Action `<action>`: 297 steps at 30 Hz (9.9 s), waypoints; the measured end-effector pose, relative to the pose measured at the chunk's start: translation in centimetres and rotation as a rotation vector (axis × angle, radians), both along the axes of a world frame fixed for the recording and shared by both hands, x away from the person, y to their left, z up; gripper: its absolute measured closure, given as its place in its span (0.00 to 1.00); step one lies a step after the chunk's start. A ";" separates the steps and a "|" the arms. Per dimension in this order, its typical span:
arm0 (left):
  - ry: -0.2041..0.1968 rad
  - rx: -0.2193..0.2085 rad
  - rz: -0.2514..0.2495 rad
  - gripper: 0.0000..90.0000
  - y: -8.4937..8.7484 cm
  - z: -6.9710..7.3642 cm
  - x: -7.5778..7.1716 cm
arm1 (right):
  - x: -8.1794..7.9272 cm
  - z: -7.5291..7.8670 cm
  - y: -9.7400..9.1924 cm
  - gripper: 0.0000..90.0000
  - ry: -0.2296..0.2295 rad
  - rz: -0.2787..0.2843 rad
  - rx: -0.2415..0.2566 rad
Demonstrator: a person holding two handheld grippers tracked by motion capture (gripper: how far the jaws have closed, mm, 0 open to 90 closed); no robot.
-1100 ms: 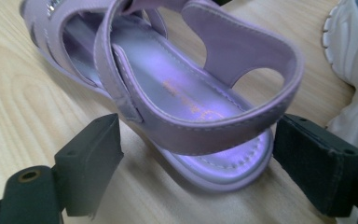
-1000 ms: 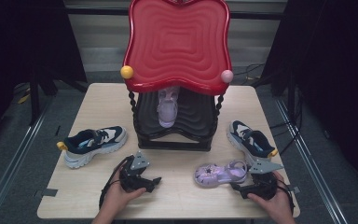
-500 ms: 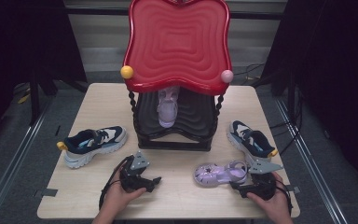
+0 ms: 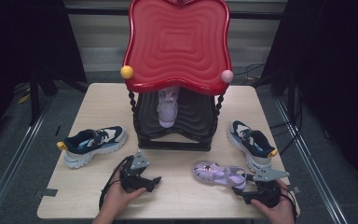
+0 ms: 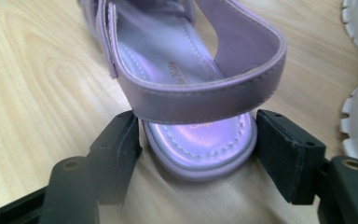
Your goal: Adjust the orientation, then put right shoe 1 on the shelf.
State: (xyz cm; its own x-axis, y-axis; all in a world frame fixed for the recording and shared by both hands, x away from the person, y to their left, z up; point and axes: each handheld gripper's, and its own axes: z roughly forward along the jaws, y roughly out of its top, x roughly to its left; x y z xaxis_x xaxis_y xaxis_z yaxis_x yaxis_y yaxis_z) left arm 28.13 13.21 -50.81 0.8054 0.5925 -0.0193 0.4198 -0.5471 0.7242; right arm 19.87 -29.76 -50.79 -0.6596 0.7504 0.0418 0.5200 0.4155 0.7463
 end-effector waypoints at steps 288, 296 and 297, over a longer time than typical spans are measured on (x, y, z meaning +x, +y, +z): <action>0.003 0.003 0.020 0.17 -0.1 0.0 0.2 | 13.6 9.0 20.6 0.41 -0.372 -0.805 0.160; 0.004 0.003 0.017 0.17 -0.1 0.0 0.2 | 14.8 9.2 21.1 0.41 -0.374 -0.819 0.158; 0.004 0.003 0.016 0.17 -0.1 0.0 0.2 | 14.9 9.2 21.2 0.41 -0.372 -0.821 0.162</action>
State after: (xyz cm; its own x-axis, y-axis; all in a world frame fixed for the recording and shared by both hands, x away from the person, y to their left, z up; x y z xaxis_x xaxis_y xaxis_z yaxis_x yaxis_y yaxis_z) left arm 28.32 13.08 -50.80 0.7955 0.6056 -0.0208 0.4317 -0.5423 0.7208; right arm 34.75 -8.52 -41.58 0.0870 0.9931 0.0790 0.3202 -0.1029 0.9418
